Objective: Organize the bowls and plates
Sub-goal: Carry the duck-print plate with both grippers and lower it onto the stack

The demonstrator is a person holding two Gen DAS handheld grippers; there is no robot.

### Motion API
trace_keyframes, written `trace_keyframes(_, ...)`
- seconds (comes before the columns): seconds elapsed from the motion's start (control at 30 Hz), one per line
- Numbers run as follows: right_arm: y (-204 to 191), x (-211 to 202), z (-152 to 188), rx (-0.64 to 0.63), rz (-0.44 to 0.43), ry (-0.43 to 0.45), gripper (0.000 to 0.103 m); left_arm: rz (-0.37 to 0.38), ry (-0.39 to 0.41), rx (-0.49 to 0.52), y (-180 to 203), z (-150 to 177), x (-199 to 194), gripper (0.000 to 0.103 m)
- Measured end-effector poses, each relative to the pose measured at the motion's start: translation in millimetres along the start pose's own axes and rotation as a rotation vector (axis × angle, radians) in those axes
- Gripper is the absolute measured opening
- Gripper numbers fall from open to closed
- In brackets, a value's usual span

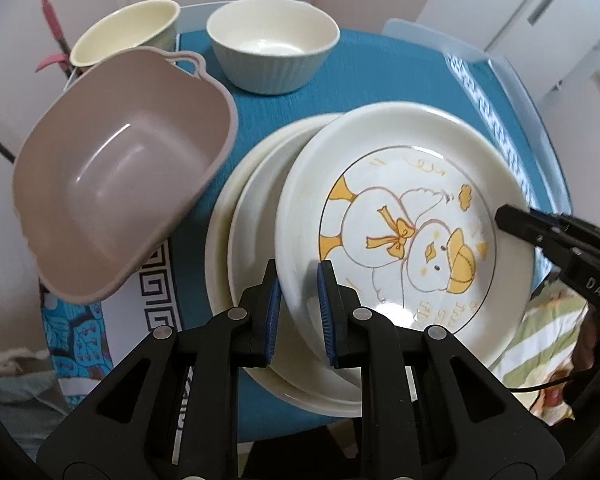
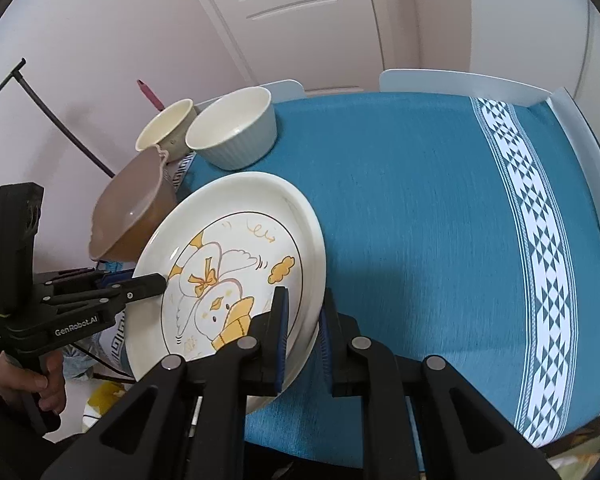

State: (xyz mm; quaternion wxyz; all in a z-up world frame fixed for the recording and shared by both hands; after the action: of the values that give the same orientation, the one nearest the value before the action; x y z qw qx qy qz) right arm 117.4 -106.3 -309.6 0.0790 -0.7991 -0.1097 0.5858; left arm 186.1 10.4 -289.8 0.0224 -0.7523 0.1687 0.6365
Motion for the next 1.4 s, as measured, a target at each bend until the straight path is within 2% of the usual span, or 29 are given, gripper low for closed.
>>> trace_keyframes(0.2,-2.8,-2.1,4.0,0.014,0.036,0.011,0.014,-0.035,0.012,0.06,4.2,2.6,3.3,0.016)
trace_keyframes(0.43,-9.3,-0.9,4.2,-0.004,0.076,0.006,0.013,-0.182,0.035,0.14,18.9,0.3,3.6,0.017)
trace_keyframes(0.63,-15.3,-0.8,1.4,-0.037,0.114,0.013,0.014,-0.279,0.055,0.182,25.0,2.5,4.1,0.018)
trace_keyframes(1.0,-16.6,2.1,-3.3,-0.052,0.125,0.014,0.014,-0.386,0.069,0.224,33.7,7.9,3.0,0.018)
trace_keyframes(1.13,-17.4,5.3,-5.9,-0.053,0.123,0.008,0.013,-0.461,0.081,0.249,35.7,13.7,-1.0,0.017)
trace_keyframes(1.4,-26.9,6.0,-11.7,-0.102,0.099,0.005,0.013,-0.438,0.082,0.211,30.9,10.4,-1.5,0.017)
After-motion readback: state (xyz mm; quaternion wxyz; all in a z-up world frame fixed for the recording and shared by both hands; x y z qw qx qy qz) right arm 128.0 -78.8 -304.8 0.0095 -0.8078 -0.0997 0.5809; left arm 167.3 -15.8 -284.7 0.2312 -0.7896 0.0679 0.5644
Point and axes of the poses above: each gripper's, at about its wrist camera, not at the fingertips, and x roughly the way its jaws point, y to its right, z to its underside, the point moved 3 cm from there along x, roughly the way its jaws point, and after that the axes turned 8 degrees about -y, right-handed, at the moved point
